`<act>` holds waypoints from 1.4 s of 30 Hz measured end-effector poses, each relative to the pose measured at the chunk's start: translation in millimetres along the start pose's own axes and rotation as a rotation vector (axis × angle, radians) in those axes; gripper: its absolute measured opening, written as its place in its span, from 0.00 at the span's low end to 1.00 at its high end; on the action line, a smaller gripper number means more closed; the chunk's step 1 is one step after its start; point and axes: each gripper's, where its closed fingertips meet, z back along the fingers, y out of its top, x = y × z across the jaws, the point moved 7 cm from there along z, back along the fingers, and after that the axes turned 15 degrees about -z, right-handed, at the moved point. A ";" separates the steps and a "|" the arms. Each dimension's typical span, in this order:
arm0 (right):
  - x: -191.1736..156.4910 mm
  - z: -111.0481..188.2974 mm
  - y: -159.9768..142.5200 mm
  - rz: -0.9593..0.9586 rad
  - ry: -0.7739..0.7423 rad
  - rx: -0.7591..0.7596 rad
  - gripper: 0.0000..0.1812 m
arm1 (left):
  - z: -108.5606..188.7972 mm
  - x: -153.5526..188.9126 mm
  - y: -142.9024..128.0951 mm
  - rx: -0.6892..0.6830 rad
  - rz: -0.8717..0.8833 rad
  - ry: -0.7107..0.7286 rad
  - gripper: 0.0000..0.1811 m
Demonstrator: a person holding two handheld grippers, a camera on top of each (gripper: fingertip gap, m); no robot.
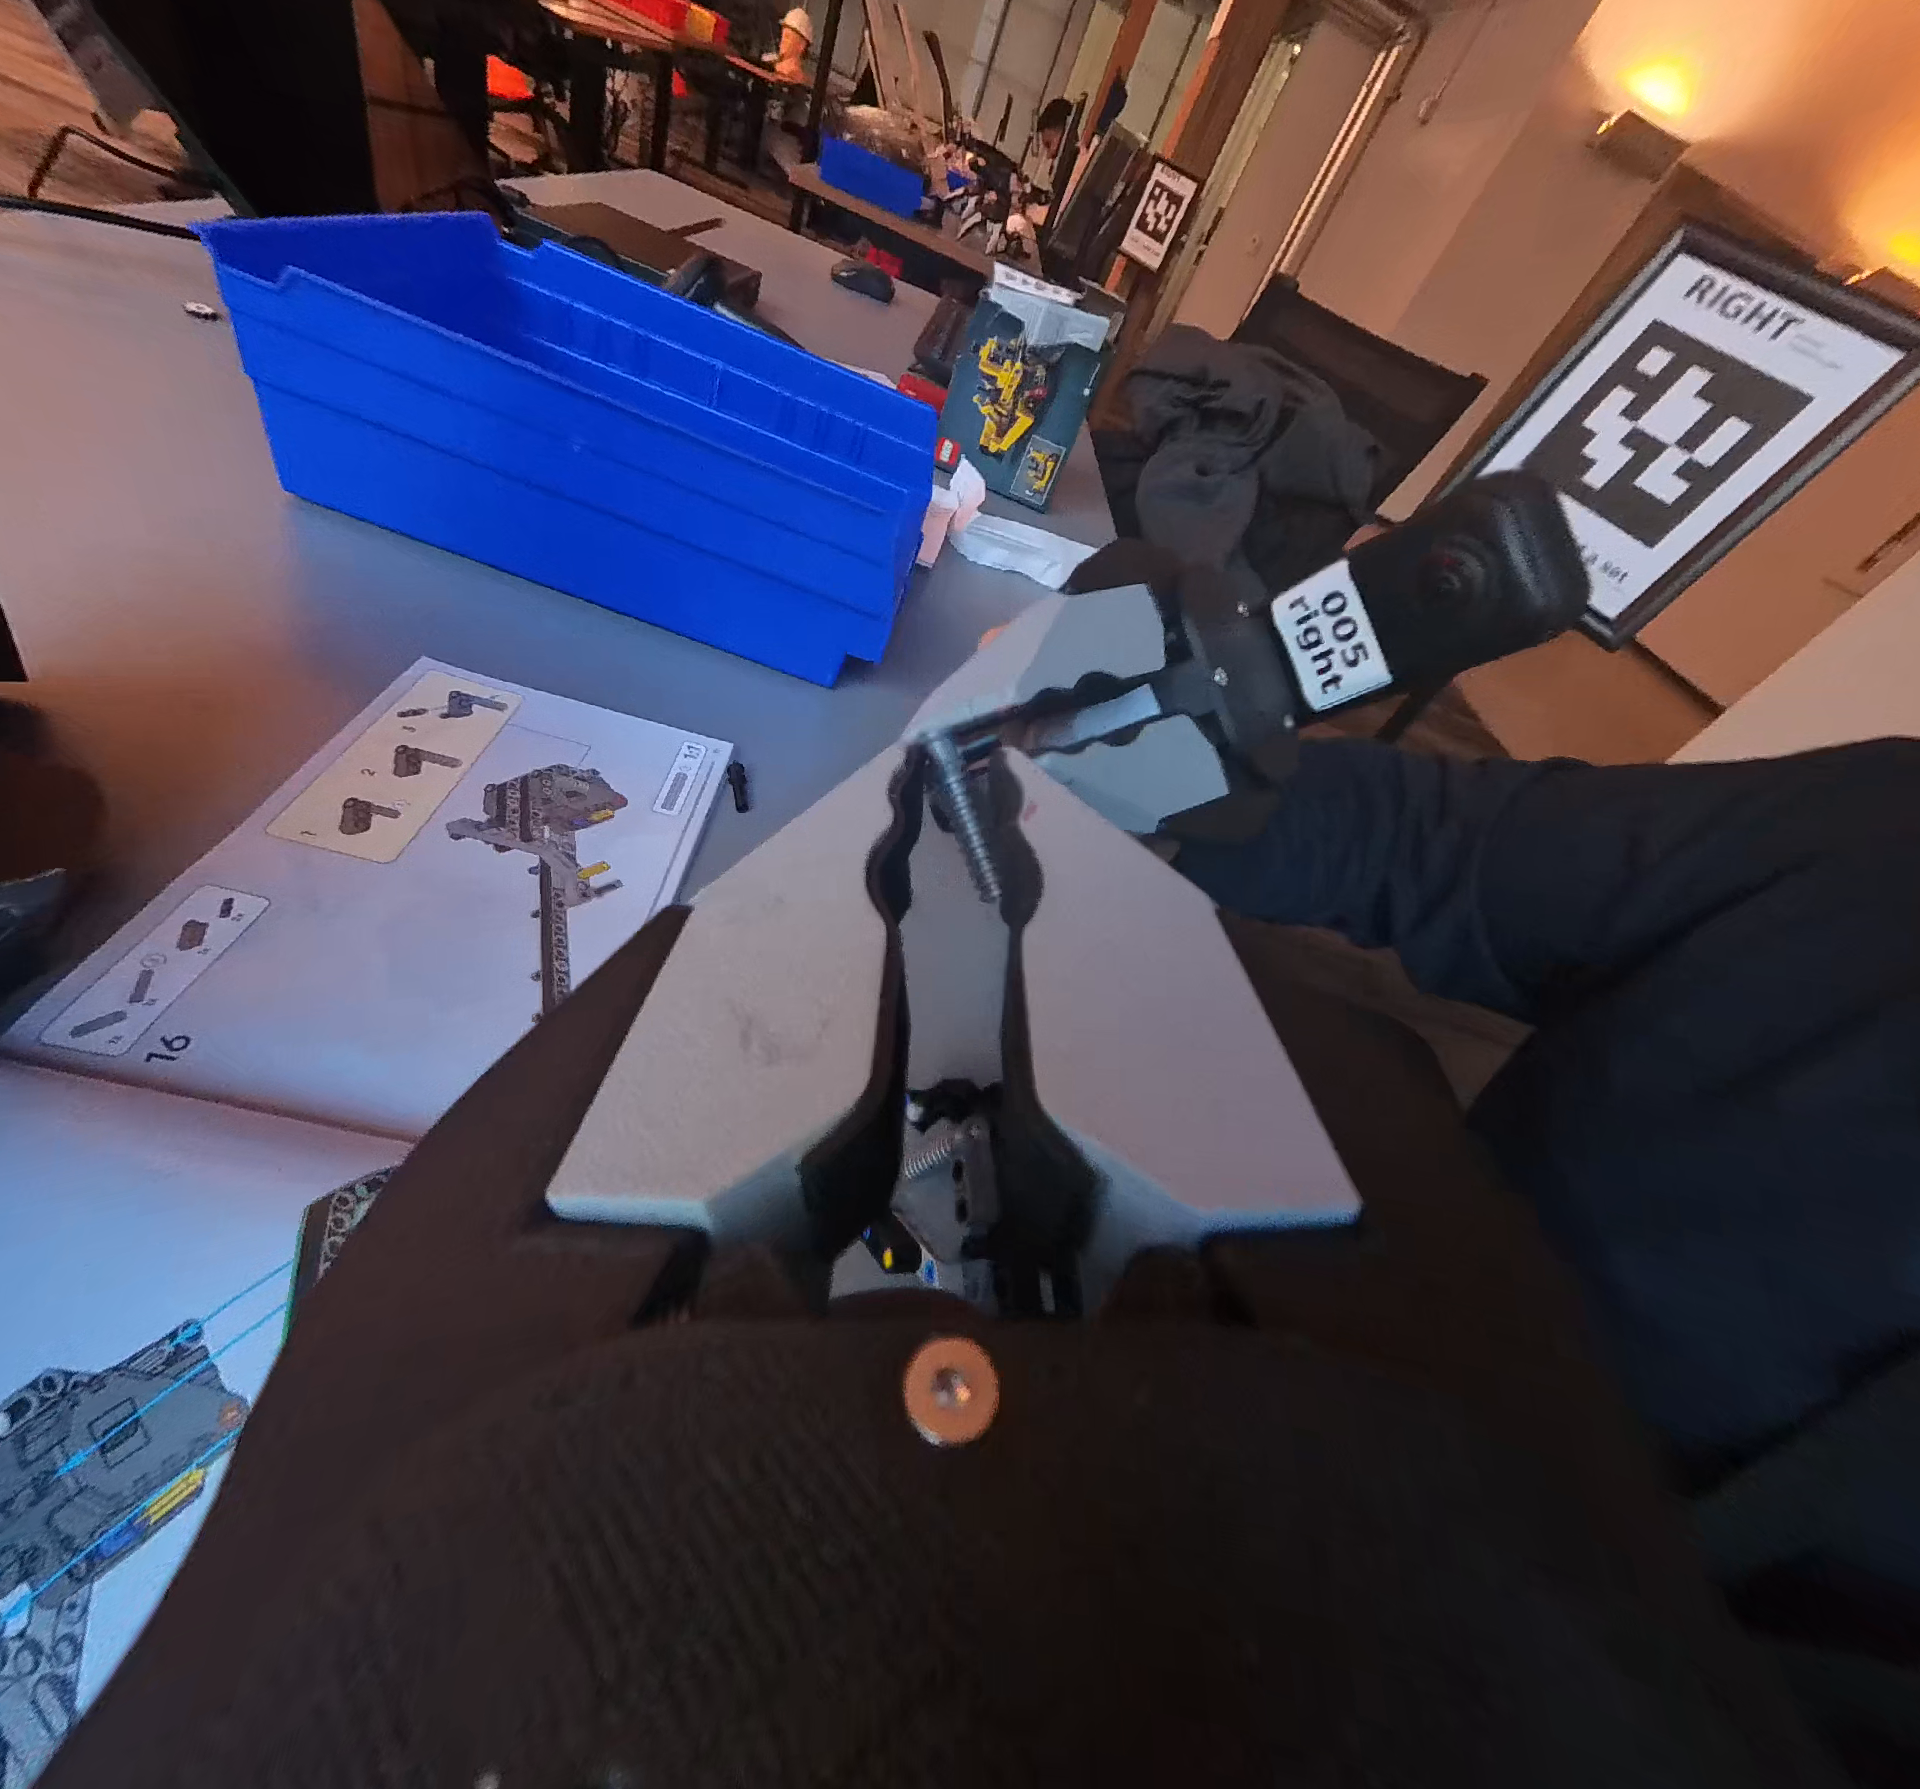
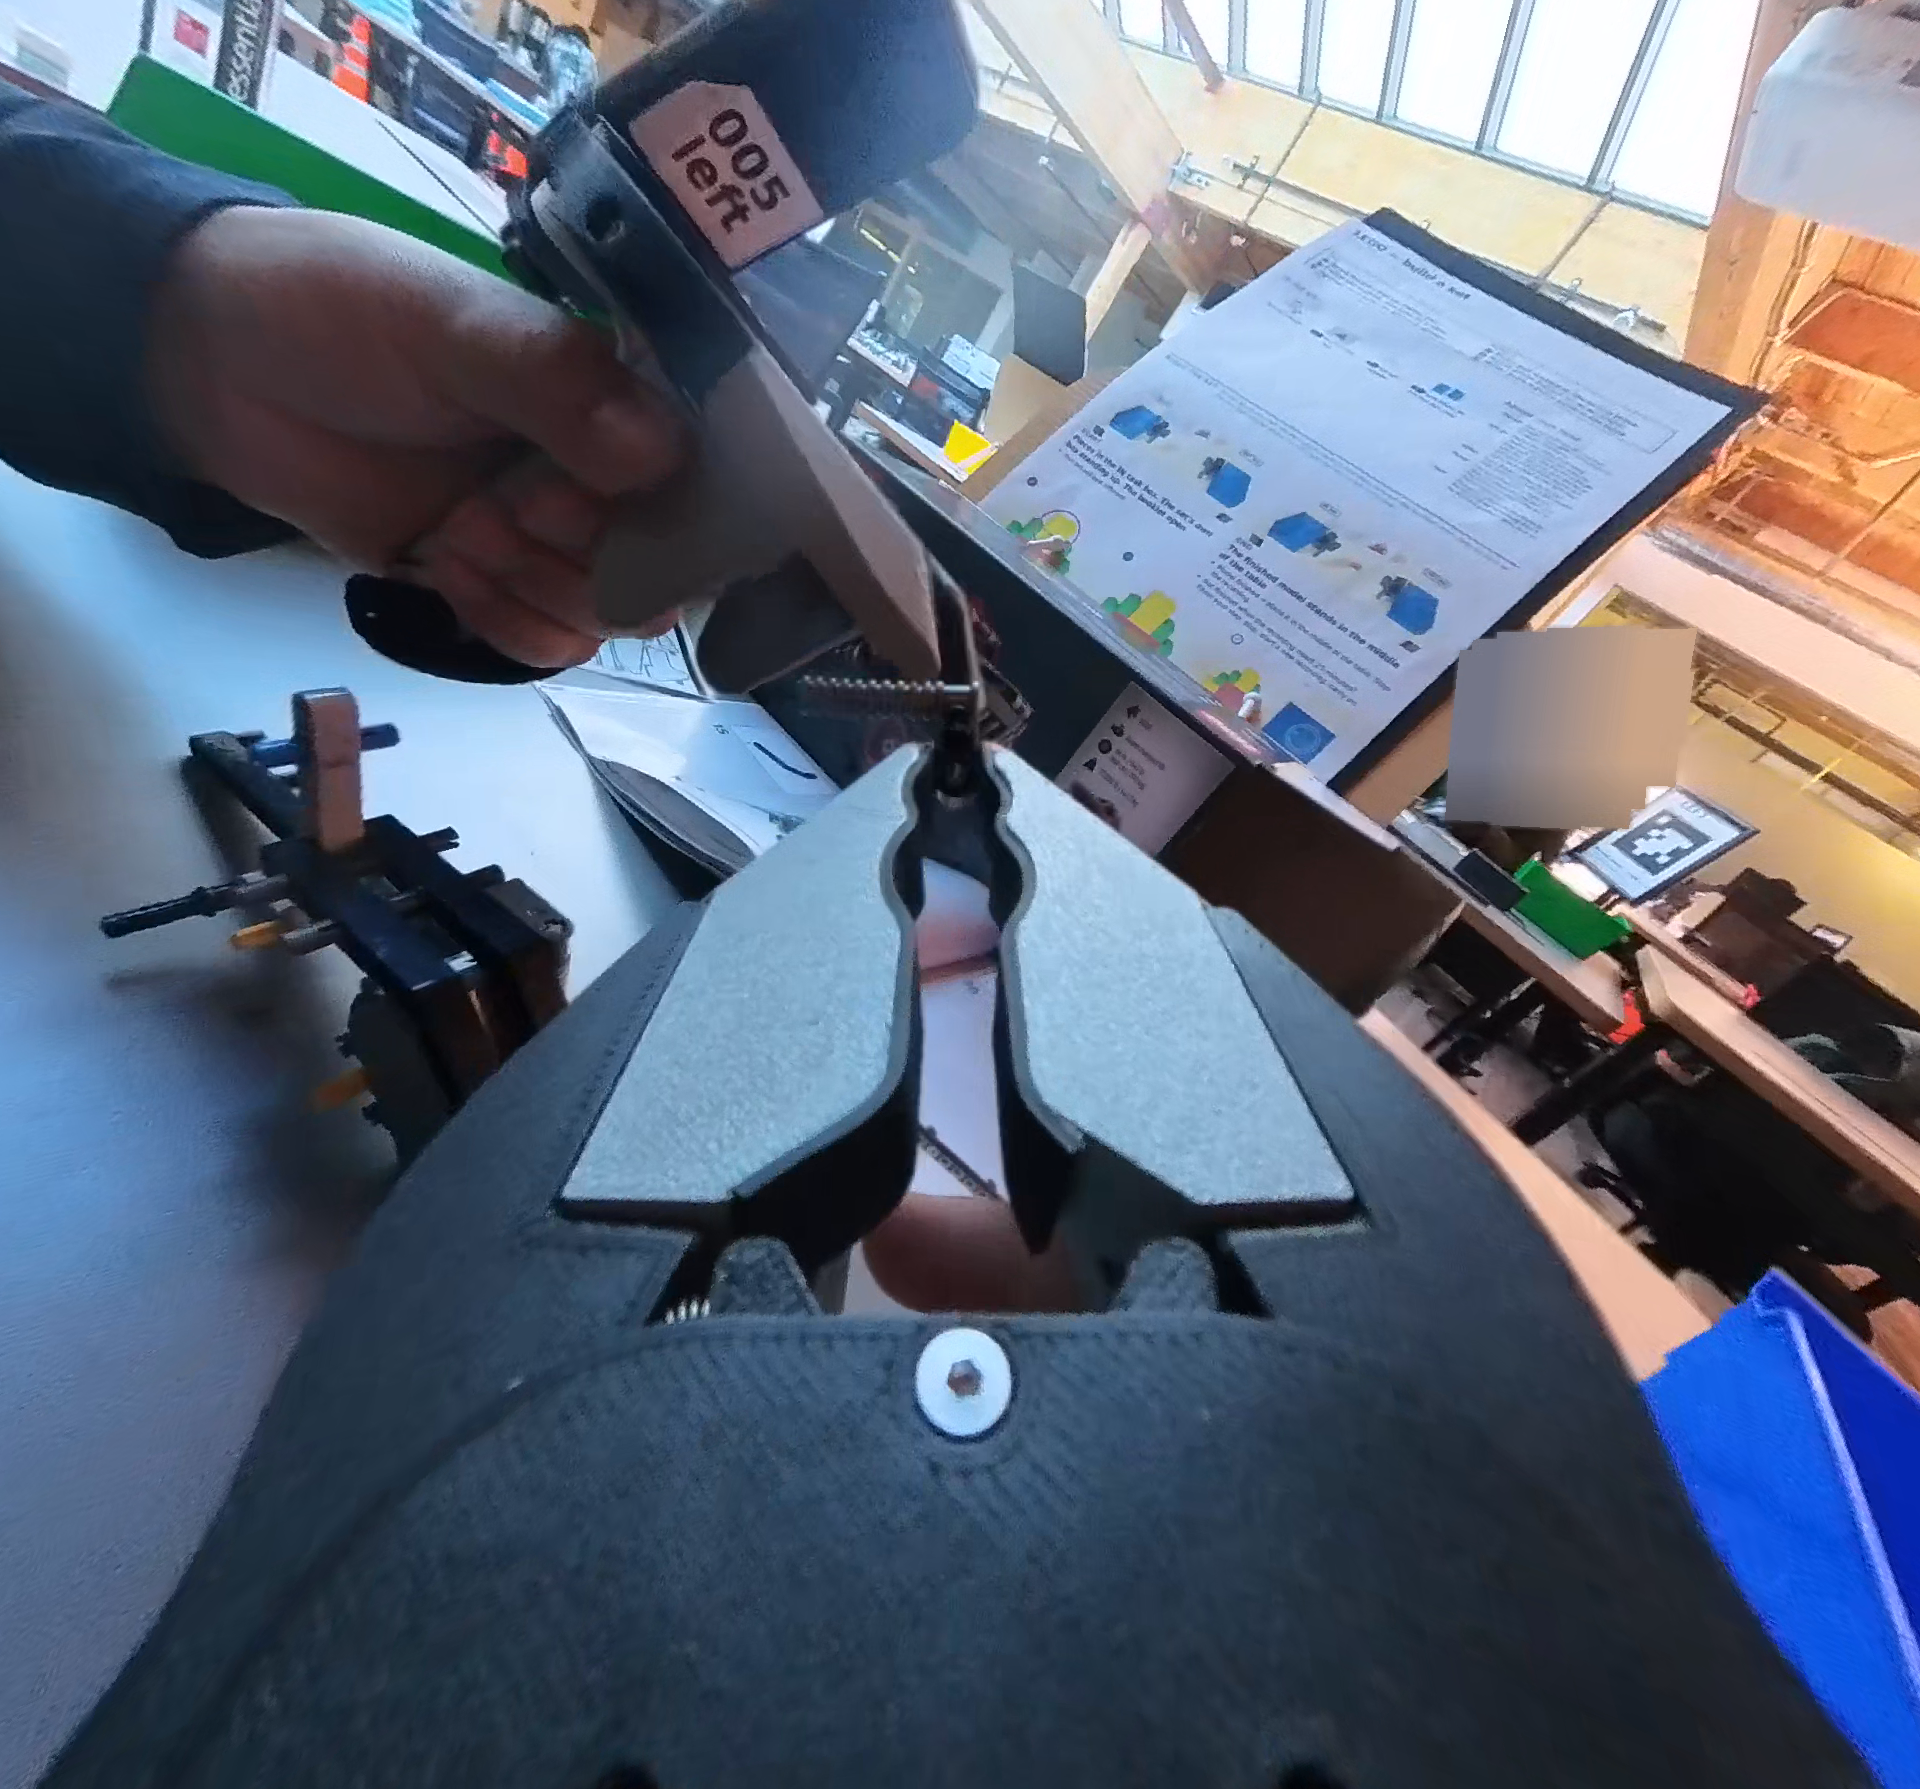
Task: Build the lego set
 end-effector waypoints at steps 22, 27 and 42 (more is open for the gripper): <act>77.9 53.7 -8.4 -0.016 -0.205 -0.017 0.02 | 87.8 -2.1 -3.3 -0.191 -0.141 0.098 0.21; 72.8 51.1 -25.5 0.039 -0.142 -0.123 0.02 | 111.1 6.5 -39.1 -0.213 -0.169 0.156 0.21; 50.5 29.3 -57.9 0.167 -0.047 -0.304 0.02 | 89.6 31.4 -64.0 -0.239 -0.058 -0.086 0.29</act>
